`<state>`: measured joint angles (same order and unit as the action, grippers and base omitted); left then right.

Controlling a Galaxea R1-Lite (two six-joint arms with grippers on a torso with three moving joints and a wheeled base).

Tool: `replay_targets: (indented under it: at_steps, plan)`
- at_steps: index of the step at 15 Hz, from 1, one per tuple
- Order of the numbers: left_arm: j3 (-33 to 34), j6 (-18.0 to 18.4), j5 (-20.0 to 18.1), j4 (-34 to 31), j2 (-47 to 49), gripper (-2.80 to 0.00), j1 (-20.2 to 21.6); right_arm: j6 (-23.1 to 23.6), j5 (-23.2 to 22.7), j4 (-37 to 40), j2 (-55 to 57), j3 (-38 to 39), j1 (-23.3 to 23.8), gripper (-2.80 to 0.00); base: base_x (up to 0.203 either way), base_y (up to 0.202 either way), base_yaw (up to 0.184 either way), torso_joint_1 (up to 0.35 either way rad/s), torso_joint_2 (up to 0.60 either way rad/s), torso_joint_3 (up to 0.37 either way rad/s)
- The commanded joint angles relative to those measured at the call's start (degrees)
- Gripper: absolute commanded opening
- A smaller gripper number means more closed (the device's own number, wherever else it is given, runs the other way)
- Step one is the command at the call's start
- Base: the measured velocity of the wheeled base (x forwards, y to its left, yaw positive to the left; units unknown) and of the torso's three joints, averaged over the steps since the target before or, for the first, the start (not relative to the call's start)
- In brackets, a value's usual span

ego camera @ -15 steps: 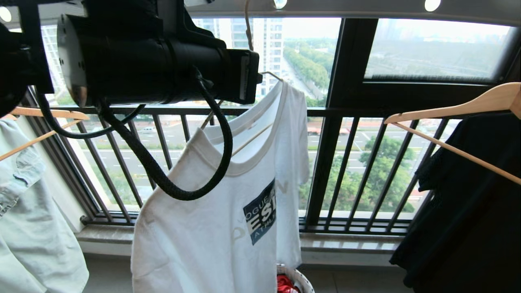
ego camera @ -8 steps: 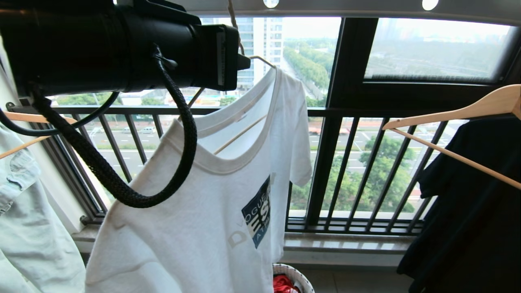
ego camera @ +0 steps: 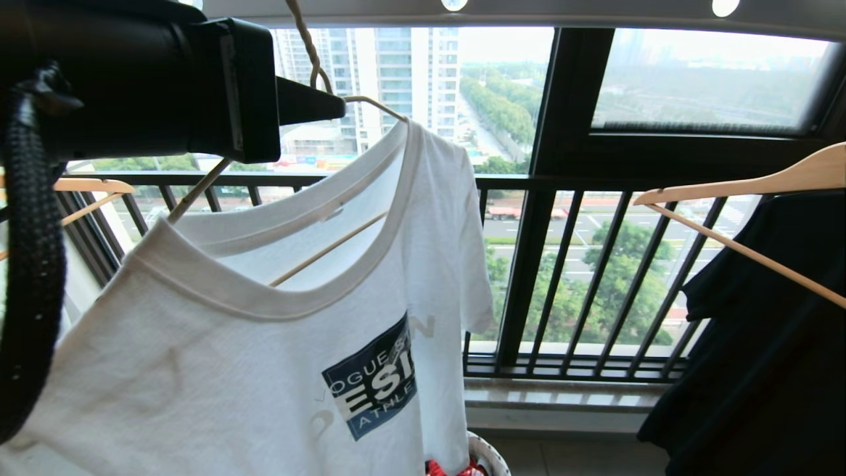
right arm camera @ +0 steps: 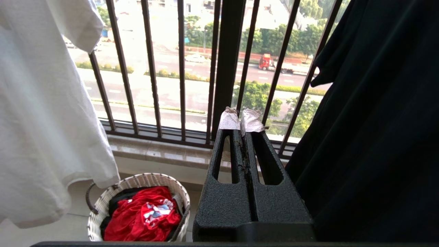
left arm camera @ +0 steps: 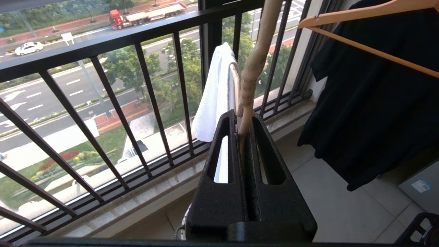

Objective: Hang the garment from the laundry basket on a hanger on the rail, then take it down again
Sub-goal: Take the clothes off the clothes rack

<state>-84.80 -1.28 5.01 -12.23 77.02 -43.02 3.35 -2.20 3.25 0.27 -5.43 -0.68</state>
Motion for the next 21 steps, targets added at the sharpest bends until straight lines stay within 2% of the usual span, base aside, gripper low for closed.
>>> replay_targets:
  at_steps: [1, 6, 9, 11, 14, 16, 17, 18, 21]
  plan:
    - [3.27, -0.53, 0.00, 0.00, -3.30, -2.80, 0.04, -0.01, -0.65, 1.79, 3.04, -4.51, -0.02, -2.80, 0.000, 0.000, 0.000, 0.000, 0.00, 0.000]
    - [8.35, -3.23, -0.01, 1.02, -3.65, -2.80, -0.01, -0.31, -1.53, 0.85, 20.17, -14.52, -0.10, -2.80, 0.000, 0.000, 0.000, 0.000, 0.00, 0.000]
    - [13.49, -3.30, -0.21, 10.73, -2.12, -2.80, 0.03, -0.41, -2.85, -3.47, 34.42, -21.25, -0.23, -2.80, 0.000, 0.000, 0.000, 0.000, 0.00, 0.000]
    - [16.74, -3.43, -0.76, 13.45, -1.63, -2.80, -0.04, -0.70, -3.78, -6.48, 43.70, -25.69, -1.65, -2.80, 0.000, 0.000, 0.000, 0.000, 0.00, 0.000]
    - [20.49, -6.08, -0.84, 13.56, -2.96, -2.80, -0.17, -5.19, -3.55, -9.54, 56.45, -34.25, -10.44, -2.80, 0.000, 0.000, 0.000, 0.000, 0.00, 0.000]
    - [22.59, -6.44, -0.95, 12.97, -4.97, -2.80, -0.55, -9.23, -0.58, -10.38, 63.30, -39.97, -19.12, -2.80, 0.000, 0.000, 0.000, 0.000, 0.00, 0.000]
    - [23.22, -6.43, -0.94, 13.00, -5.08, -2.80, -2.08, -11.02, 1.30, -10.69, 66.65, -42.22, -21.51, -2.80, 0.000, 0.000, 0.000, 0.000, 0.00, 0.000]
    - [23.33, -6.38, -0.89, 13.07, -4.73, -2.80, -3.48, -12.23, 2.35, -11.05, 69.43, -43.51, -22.97, -2.80, 0.000, 0.000, 0.000, 0.000, 0.00, 0.000]
    - [22.87, -6.42, -0.92, 13.71, 0.47, -2.80, -4.00, -13.05, 3.88, -14.02, 78.80, -47.34, -25.21, -2.80, 0.000, 0.000, 0.000, 0.000, 0.00, 0.000]
